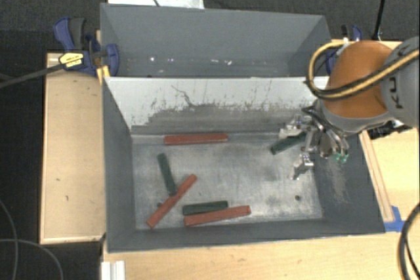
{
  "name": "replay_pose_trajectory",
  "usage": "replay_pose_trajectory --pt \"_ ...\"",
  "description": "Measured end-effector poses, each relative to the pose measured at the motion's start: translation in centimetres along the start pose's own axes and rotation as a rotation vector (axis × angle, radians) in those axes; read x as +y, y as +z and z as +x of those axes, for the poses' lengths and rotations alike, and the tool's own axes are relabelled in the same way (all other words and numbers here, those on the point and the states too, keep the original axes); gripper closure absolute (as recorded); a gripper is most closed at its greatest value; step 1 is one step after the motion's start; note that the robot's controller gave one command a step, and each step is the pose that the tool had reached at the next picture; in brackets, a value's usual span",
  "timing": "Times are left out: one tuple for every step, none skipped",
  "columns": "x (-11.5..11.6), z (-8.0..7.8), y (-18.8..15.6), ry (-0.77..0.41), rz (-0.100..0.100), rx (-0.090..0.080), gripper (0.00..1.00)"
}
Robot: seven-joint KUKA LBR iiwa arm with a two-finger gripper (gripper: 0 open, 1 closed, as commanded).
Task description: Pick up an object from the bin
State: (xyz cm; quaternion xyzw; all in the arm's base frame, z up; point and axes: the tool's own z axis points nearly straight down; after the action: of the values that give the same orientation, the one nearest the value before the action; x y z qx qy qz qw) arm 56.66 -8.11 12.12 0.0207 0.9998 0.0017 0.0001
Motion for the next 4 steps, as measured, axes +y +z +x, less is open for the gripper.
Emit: replay_pose_trajectory --pt "0.1 -0.8 -0.1 0.052 0.005 -0.004 0.0" --pt "1.3 -1.9 0.3 0.066 0.001 -0.006 0.0" --pt "1.1 -1.9 3.6 0.082 0.003 -0.005 0.0" --pt "-3.4 -2.7 4.7 0.093 0.005 -0.01 1.0"
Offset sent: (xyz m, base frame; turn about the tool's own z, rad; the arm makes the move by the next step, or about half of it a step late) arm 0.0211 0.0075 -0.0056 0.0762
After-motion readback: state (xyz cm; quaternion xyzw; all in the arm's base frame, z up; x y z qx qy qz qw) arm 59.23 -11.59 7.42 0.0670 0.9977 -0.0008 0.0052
